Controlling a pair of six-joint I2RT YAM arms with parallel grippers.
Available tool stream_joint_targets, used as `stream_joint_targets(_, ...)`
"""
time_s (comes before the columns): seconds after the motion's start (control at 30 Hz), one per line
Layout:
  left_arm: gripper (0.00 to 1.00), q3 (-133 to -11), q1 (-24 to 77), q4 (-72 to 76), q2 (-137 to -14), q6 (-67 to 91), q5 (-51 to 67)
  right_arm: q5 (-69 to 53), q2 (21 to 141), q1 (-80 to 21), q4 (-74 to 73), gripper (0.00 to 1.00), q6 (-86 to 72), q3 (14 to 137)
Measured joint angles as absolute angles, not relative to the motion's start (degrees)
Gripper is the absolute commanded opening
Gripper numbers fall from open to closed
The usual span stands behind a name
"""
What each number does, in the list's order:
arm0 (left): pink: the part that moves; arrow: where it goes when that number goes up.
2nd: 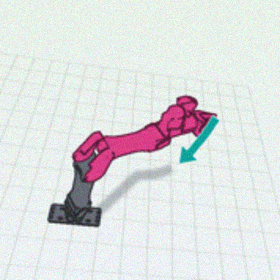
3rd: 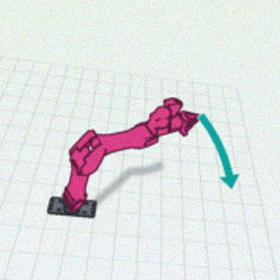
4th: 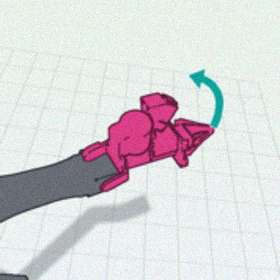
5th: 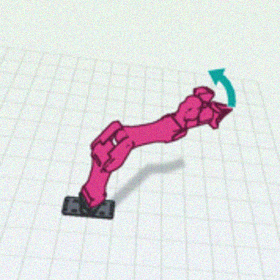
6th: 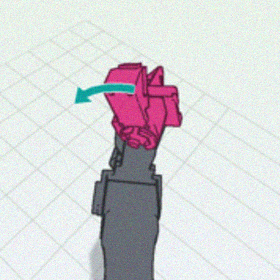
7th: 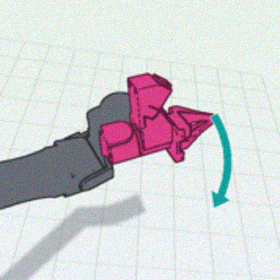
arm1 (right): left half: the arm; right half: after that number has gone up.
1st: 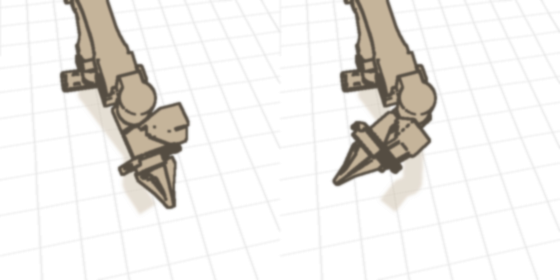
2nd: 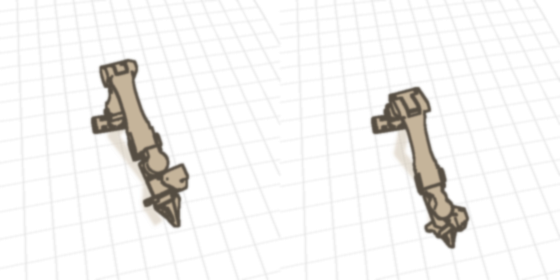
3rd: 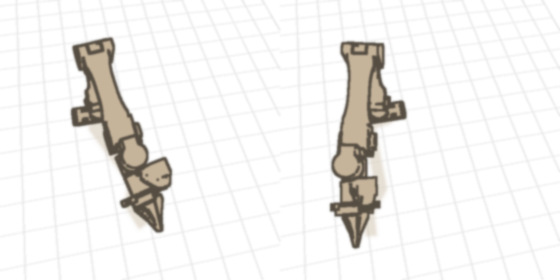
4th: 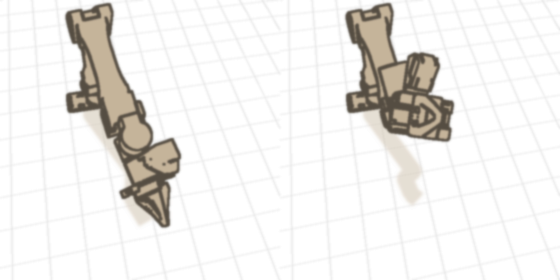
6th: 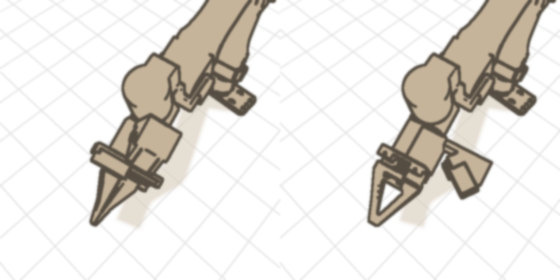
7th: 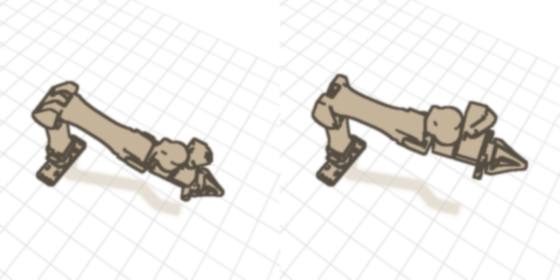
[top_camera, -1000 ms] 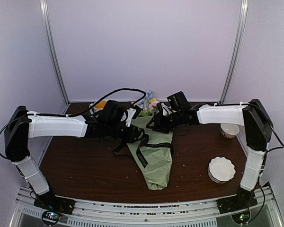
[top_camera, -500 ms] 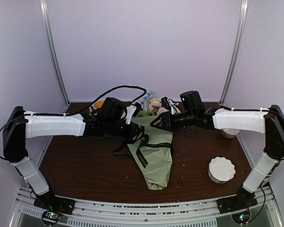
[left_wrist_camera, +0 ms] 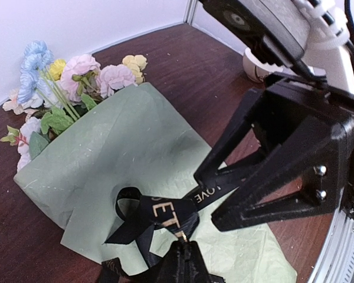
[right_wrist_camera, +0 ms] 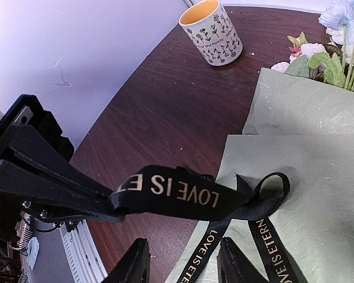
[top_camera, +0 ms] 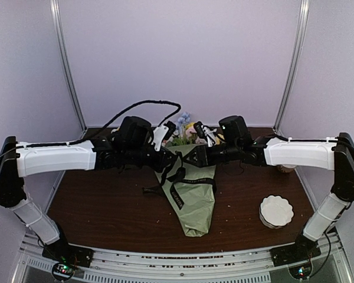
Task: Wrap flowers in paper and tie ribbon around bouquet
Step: Cross the ribbon over the folded bouquet.
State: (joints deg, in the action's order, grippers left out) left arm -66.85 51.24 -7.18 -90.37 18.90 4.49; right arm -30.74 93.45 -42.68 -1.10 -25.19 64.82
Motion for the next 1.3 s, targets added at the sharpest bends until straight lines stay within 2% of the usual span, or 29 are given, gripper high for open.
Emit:
stream_joint_targets(0.23, 0.0, -66.85, 52.25, -7.81, -90.37, 18.04, 3.16, -29.82, 95.26, -43.44, -0.56, 0.47, -23.03, 65.12)
stream_joint_targets(0.6, 0.0, -66.89, 52.84, -8.25, -90.37, 18.04, 2.39, -27.05, 97.67, -44.03, 4.21, 0.49, -24.18, 65.14)
stream_joint_targets(0.67, 0.0, -66.89, 52.9, -8.21, -90.37, 18.04, 2.66, -26.28, 98.43, -44.03, 5.13, 0.4, -24.21, 65.43)
stream_joint_targets(0.73, 0.0, -66.89, 52.95, -8.16, -90.37, 18.04, 3.03, -25.63, 99.79, -44.03, 5.48, 0.17, -24.21, 66.13)
stream_joint_targets(0.8, 0.0, -66.89, 52.95, -8.03, -90.37, 18.06, 3.6, -25.19, 100.71, -44.03, 6.02, 0.0, -23.86, 66.41)
stream_joint_targets(0.97, 0.0, -66.85, 52.95, -7.94, -90.37, 18.13, 4.47, -22.44, 99.96, -44.03, 7.79, 0.0, -24.51, 65.71)
stream_joint_targets(1.3, 0.0, -65.36, 52.95, -8.75, -89.49, 18.79, 1.41, -15.09, 90.83, -44.27, 5.04, 0.0, -21.76, 63.2)
